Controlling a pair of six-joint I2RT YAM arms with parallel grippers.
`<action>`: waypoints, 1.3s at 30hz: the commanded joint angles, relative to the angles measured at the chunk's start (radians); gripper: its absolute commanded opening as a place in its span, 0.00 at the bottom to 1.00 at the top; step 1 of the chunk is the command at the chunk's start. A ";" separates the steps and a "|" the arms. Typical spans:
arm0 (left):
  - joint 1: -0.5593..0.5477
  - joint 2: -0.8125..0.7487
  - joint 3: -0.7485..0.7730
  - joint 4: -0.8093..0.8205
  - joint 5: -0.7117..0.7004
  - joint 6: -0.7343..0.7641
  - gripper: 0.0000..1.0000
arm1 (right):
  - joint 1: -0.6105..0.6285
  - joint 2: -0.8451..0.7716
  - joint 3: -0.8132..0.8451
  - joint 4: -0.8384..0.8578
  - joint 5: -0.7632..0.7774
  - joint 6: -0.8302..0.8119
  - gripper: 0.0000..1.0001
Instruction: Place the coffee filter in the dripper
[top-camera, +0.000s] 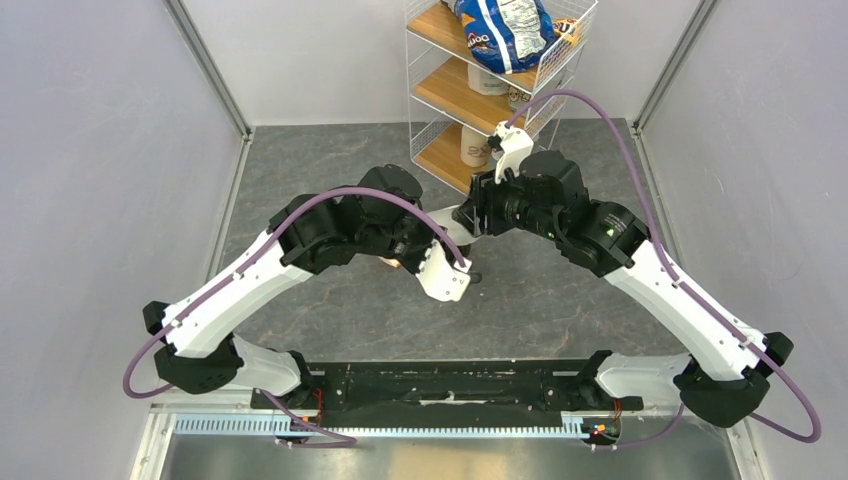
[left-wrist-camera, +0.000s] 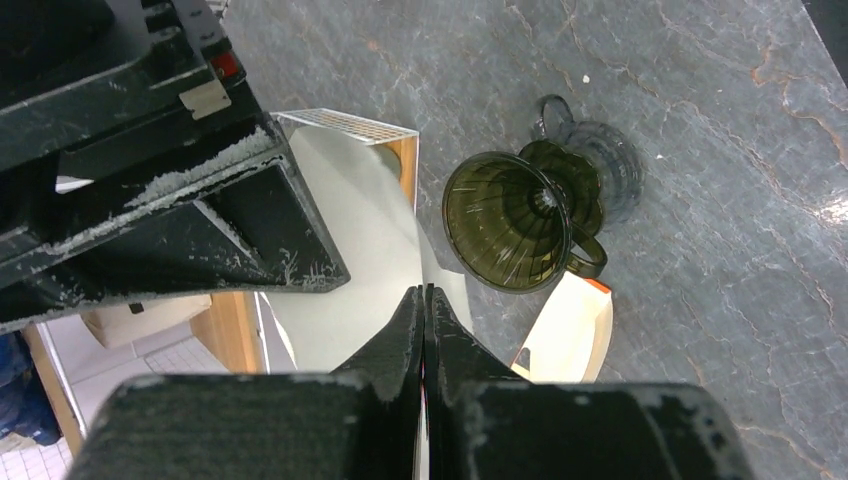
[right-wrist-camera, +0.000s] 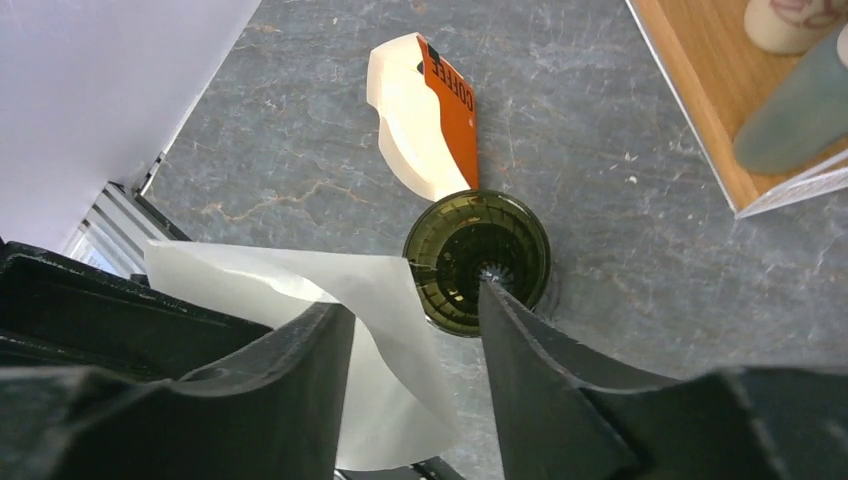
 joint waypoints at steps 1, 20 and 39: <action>-0.006 -0.031 0.001 -0.002 0.079 0.057 0.02 | 0.004 -0.012 0.002 0.086 -0.054 -0.052 0.60; -0.005 -0.053 -0.002 -0.079 0.216 0.201 0.02 | 0.005 0.053 0.055 -0.052 -0.386 -0.438 0.69; -0.005 -0.042 0.012 -0.092 0.263 0.211 0.02 | 0.015 0.155 0.124 -0.167 -0.206 -0.491 0.43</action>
